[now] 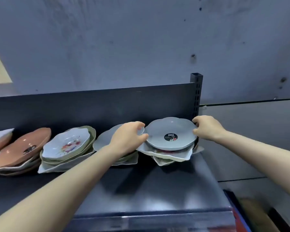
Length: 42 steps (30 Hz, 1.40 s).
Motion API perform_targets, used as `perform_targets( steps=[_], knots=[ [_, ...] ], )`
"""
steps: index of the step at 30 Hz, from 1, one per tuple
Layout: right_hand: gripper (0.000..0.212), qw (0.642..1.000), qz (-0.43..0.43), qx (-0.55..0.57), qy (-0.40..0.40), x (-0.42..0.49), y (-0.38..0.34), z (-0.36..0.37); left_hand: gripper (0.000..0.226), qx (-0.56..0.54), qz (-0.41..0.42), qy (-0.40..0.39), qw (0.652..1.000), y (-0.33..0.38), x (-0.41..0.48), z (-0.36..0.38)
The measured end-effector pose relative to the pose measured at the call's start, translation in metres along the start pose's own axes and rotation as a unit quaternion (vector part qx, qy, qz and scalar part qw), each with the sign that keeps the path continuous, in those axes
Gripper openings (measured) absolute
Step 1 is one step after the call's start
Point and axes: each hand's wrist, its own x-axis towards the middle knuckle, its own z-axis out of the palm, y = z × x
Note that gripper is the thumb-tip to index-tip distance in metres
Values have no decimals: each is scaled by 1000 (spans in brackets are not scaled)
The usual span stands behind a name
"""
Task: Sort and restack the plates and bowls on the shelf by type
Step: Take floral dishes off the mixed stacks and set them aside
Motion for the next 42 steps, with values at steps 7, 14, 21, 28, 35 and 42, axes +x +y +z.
perform_targets(
  steps=[7,14,21,28,35,42],
  knots=[
    [39,969,119,218,9,18,10,-7,39,-58,-73,17,995,-2,13,3],
    [34,931,113,339,78,19,-9,-52,21,-341,-194,-43,919,-1,33,-12],
    [27,919,63,389,2,2,-78,-30,14,-368,-236,-32,899,-36,34,-51],
    [27,923,64,373,-66,-4,-95,-12,18,-256,-282,-35,924,-101,38,-80],
    [23,969,107,221,-14,-23,-50,-19,25,-82,-256,-49,962,-129,44,-72],
    [17,981,165,80,-62,-47,-36,-12,24,78,-172,-63,980,-120,40,-66]
  ],
)
